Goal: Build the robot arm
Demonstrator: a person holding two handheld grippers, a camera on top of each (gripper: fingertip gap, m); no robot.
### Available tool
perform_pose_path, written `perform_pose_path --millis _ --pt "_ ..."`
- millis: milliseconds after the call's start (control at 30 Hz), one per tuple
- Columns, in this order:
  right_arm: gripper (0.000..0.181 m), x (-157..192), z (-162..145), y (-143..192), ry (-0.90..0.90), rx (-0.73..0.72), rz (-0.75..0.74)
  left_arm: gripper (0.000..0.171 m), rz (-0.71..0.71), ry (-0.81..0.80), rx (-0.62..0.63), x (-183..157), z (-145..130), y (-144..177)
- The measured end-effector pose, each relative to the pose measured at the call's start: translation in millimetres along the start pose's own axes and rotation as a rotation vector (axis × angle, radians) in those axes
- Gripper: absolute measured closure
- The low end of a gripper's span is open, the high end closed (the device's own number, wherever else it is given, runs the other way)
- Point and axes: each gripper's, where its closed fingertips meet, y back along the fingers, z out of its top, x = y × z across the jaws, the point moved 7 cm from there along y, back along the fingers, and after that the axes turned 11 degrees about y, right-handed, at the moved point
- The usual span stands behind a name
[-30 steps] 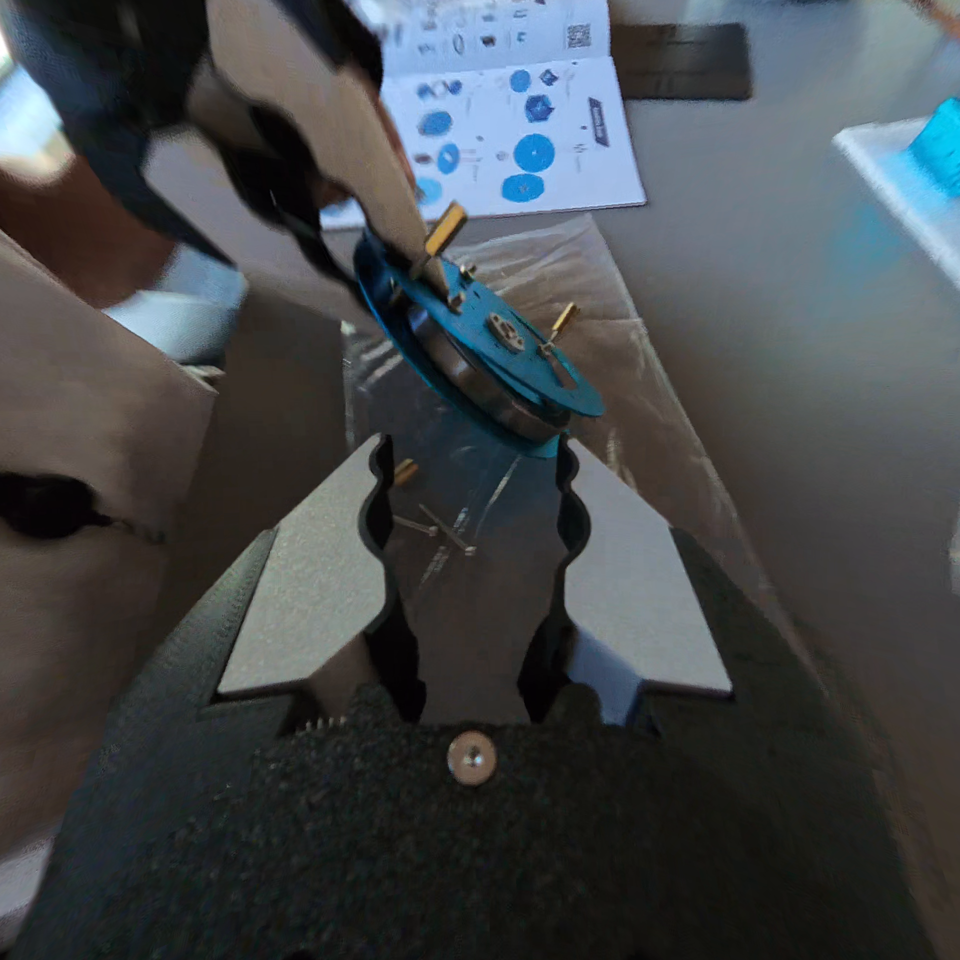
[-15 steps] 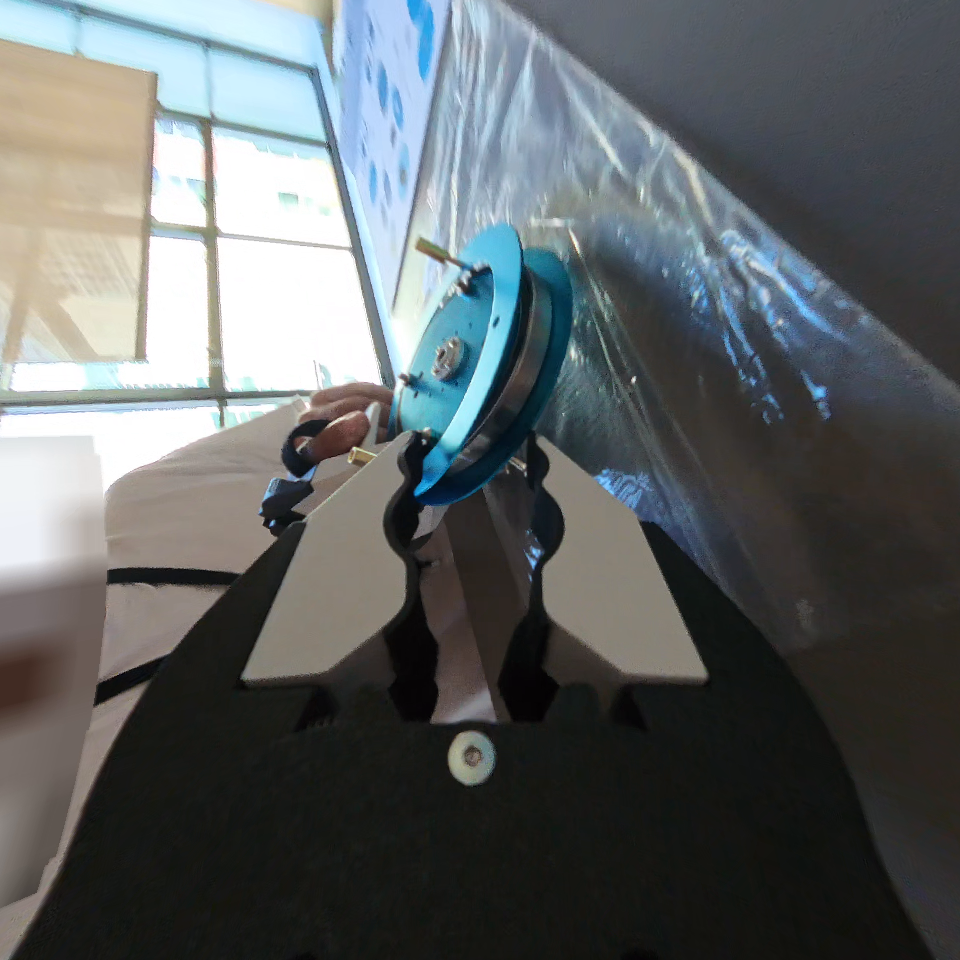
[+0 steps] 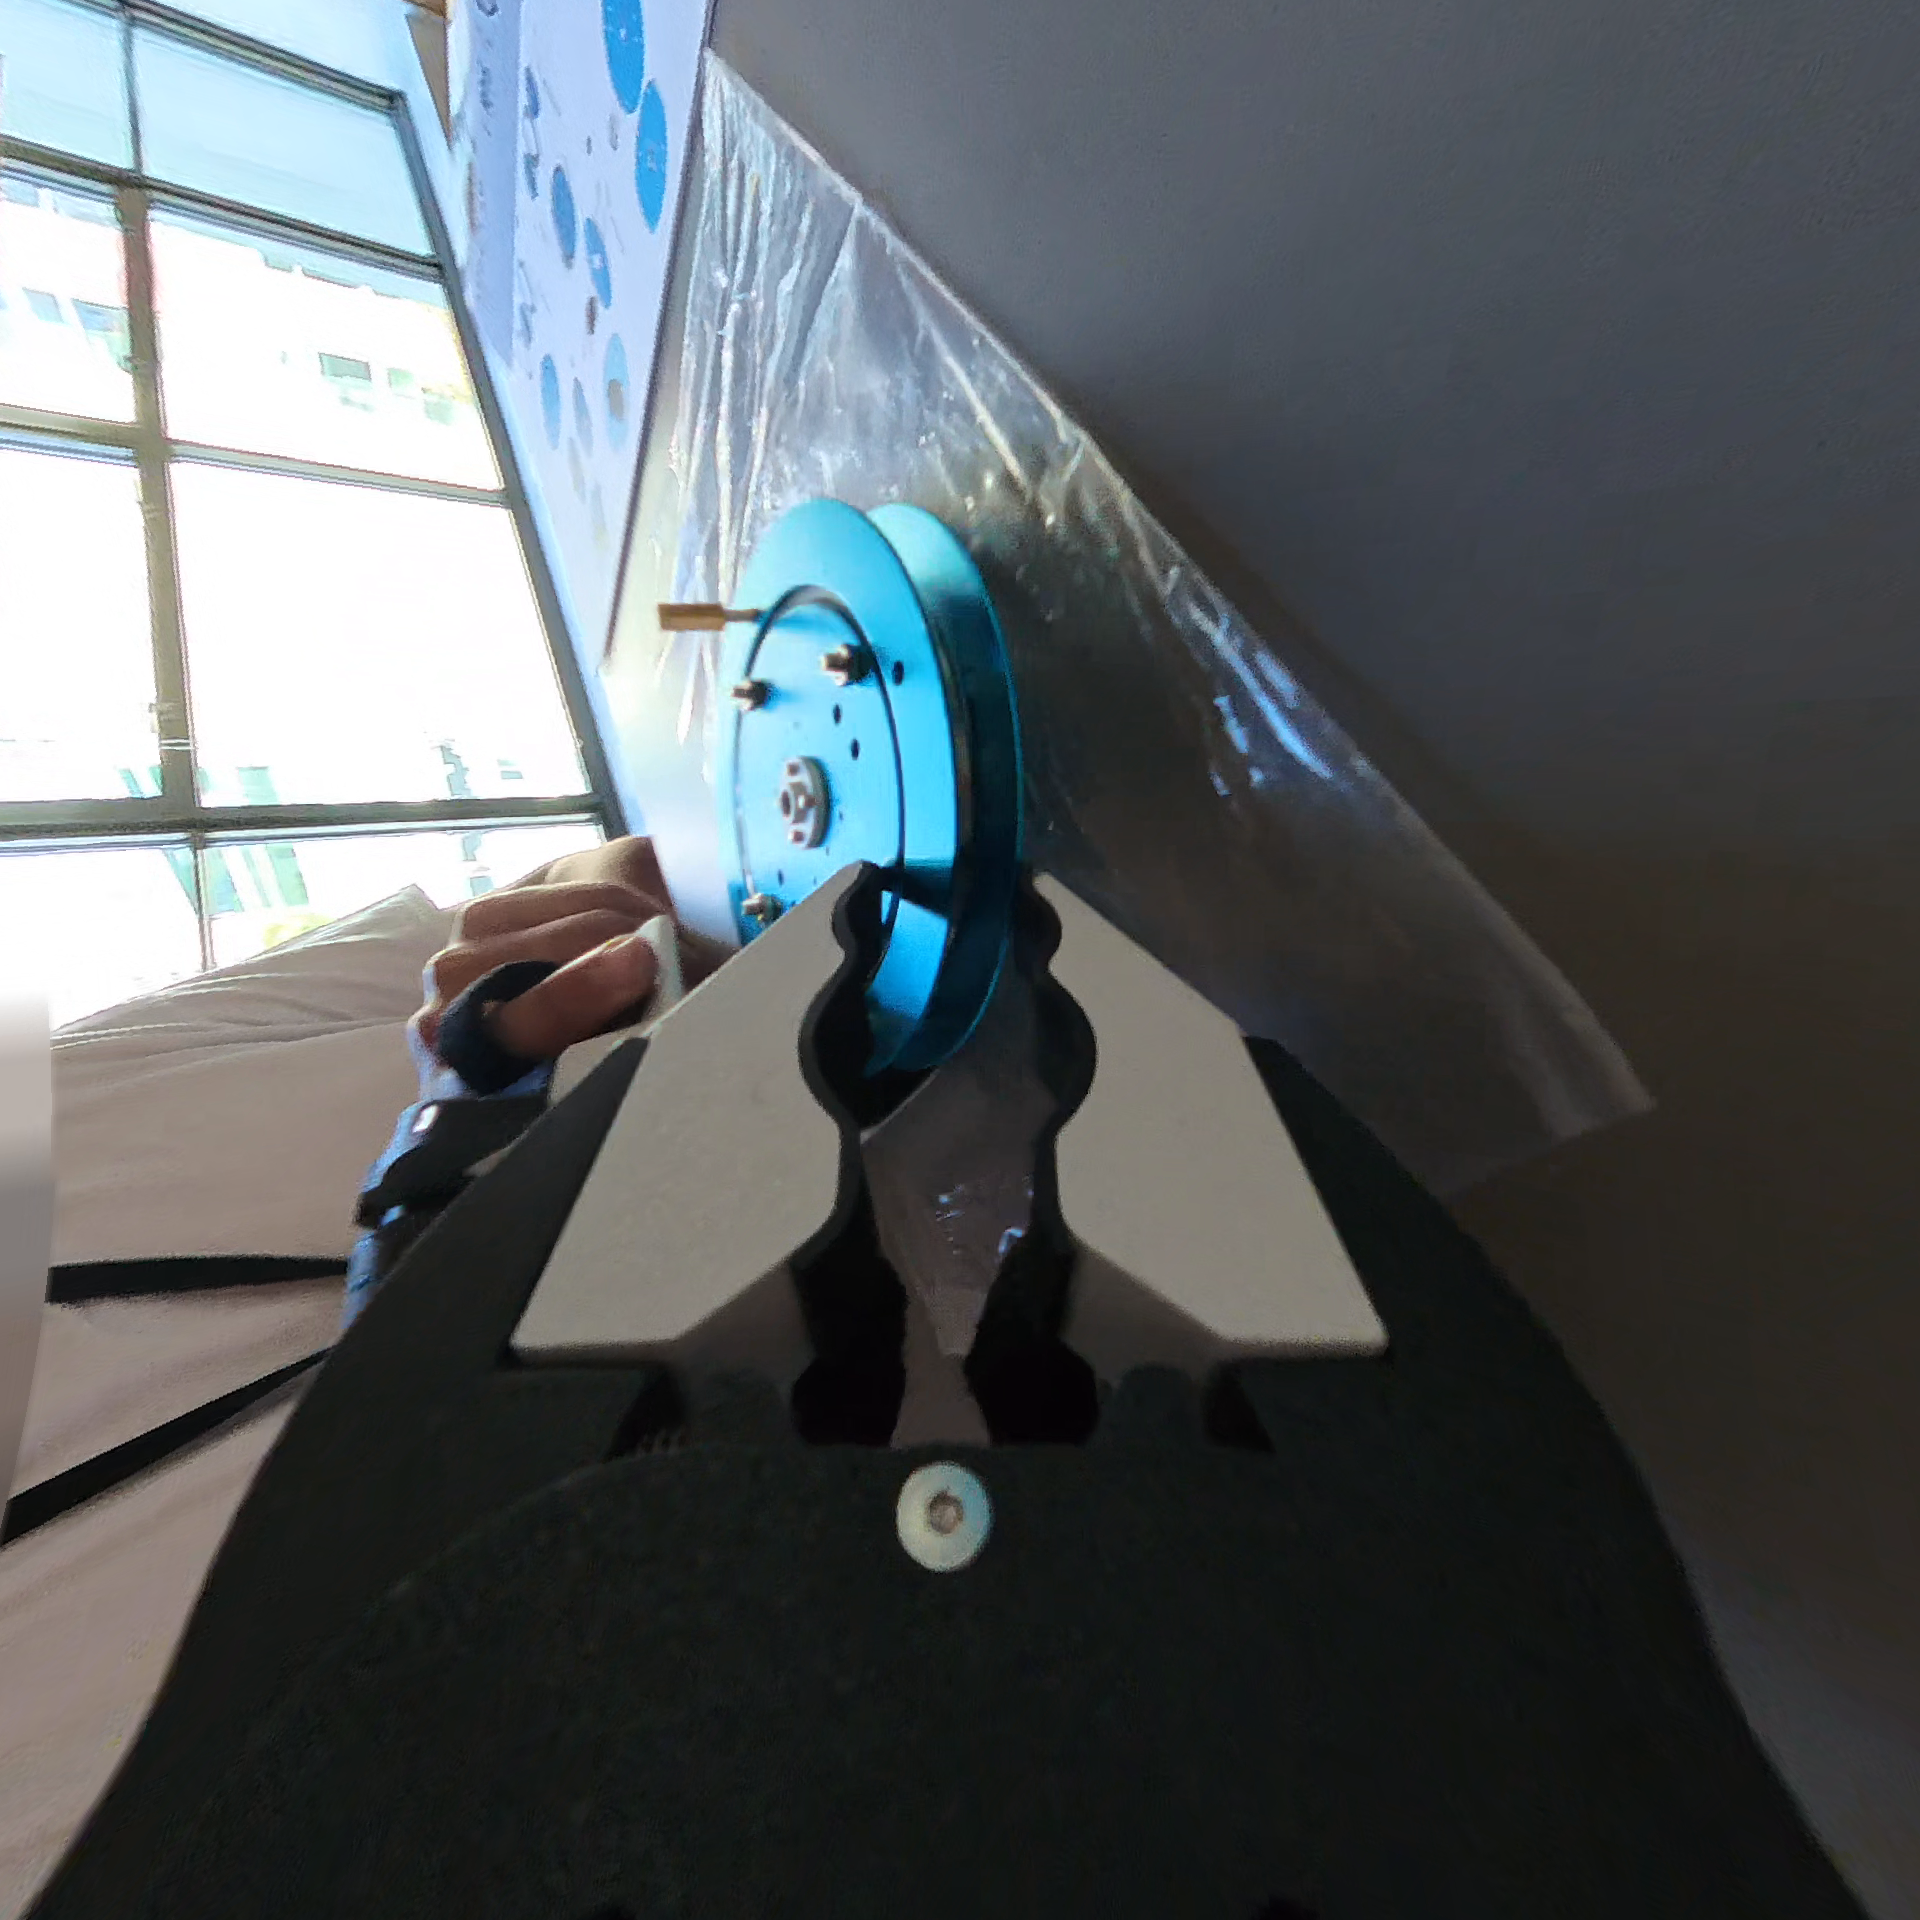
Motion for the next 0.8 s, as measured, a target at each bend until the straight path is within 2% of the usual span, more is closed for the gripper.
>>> perform_pose_path --millis 167,333,433,533,600,667,733,800 --pt "0.157 0.1 -0.6 2.5 0.061 -0.059 -0.055 0.138 -0.077 0.072 -0.036 -3.0 5.9 11.3" --pt "0.153 5.6 1.3 4.1 0.187 -0.035 -0.138 0.139 -0.220 0.262 -0.134 8.0 3.7 32.6" --pt "0.153 7.7 2.9 8.1 0.261 0.010 -0.173 0.140 -0.308 0.515 -0.209 46.5 -12.3 45.2" --pt "0.152 13.9 5.3 26.0 0.314 -0.050 -0.174 0.140 -0.413 0.796 -0.194 94.9 -46.1 35.2" --pt "0.140 22.6 3.1 39.2 0.404 -0.146 -0.175 0.139 -0.503 0.920 -0.177 116.2 -65.4 20.1" --pt "0.122 32.2 -7.5 41.0 0.581 -0.218 -0.211 0.135 -0.578 0.952 -0.166 125.7 -76.1 3.8" --pt "0.096 36.1 -22.4 29.8 0.736 -0.243 -0.303 0.125 -0.616 0.924 -0.153 127.2 -79.6 -11.6" --pt "0.078 36.2 -34.9 13.2 0.809 -0.216 -0.389 0.124 -0.666 0.918 -0.127 125.1 -78.5 -24.4"
